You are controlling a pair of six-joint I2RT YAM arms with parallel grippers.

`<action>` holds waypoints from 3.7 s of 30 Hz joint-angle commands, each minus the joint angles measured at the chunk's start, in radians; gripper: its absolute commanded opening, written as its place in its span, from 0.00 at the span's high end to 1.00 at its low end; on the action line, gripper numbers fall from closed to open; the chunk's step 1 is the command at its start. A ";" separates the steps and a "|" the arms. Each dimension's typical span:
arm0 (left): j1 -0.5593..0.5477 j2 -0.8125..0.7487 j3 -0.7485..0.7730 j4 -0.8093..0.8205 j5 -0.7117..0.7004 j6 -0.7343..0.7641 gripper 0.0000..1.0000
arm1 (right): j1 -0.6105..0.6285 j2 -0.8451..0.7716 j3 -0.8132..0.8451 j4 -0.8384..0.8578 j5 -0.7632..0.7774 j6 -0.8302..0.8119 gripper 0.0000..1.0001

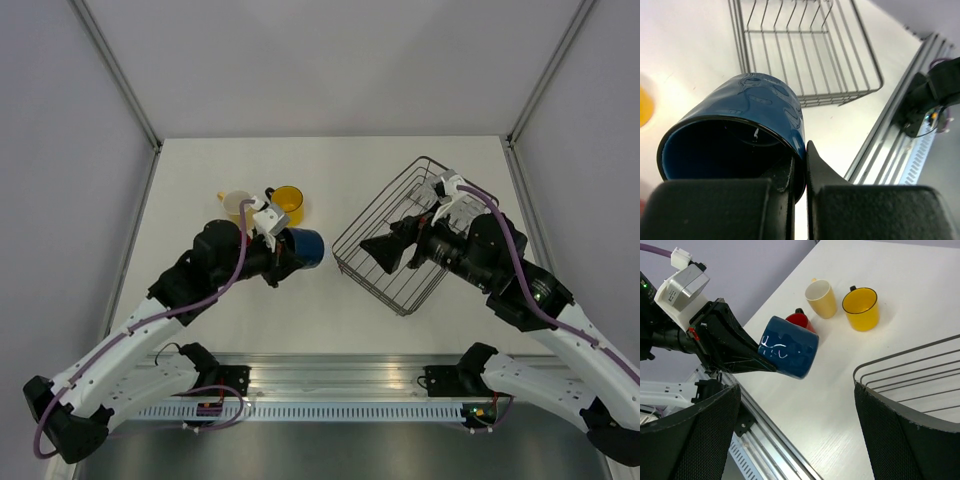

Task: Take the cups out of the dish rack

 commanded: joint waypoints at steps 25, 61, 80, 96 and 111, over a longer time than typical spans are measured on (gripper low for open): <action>0.090 0.510 0.289 -0.495 0.041 0.810 0.98 | -0.001 -0.144 -0.051 -0.080 0.008 -0.125 0.02; 0.171 0.904 0.491 -0.484 -0.048 0.782 0.72 | 0.000 -0.176 -0.061 -0.099 0.011 -0.177 0.02; 0.167 0.597 0.511 -0.541 -0.106 0.579 0.00 | 0.000 -0.075 -0.051 -0.152 0.319 -0.133 0.02; 0.240 0.241 0.461 -0.511 -0.773 -0.167 0.00 | -0.158 0.232 -0.012 -0.144 0.654 -0.019 0.02; 0.239 -0.188 0.114 -0.427 -0.724 -0.121 0.00 | -0.494 0.640 0.182 -0.017 0.488 -0.070 0.06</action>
